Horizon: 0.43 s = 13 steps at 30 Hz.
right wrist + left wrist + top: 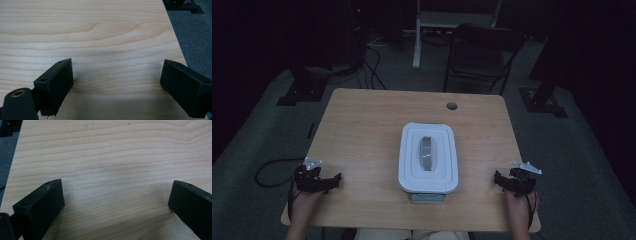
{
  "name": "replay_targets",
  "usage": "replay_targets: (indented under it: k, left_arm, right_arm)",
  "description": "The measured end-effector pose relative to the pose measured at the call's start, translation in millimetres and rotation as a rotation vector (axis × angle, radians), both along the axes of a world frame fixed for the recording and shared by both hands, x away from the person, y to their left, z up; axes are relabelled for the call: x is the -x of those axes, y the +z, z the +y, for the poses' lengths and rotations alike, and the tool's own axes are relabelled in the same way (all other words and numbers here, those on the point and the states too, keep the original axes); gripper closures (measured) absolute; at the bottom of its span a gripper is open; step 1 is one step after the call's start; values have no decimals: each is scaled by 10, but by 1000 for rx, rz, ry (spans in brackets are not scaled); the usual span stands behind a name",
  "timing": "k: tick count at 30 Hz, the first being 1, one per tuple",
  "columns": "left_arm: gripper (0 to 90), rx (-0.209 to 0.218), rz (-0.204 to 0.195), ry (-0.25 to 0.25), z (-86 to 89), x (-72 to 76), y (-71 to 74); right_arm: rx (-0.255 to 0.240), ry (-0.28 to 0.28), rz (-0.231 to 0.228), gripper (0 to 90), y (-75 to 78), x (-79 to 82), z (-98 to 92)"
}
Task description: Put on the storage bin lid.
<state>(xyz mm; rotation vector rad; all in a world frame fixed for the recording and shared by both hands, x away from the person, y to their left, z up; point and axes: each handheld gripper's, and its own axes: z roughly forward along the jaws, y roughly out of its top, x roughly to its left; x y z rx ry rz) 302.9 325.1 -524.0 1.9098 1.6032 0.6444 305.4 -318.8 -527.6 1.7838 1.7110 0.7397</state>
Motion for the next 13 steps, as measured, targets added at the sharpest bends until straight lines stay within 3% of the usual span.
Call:
replay_targets:
  k: [2, 13]
  left_arm:
    - [9, -2, 1, 25, 10, -2, 1]
    - [9, -2, 0, 26, 9, -1, 0]
  right_arm:
    - [-1, -1, 0, 110, 0, 0, -1]
    - [-2, -1, 0, 110, -1, 0, -3]
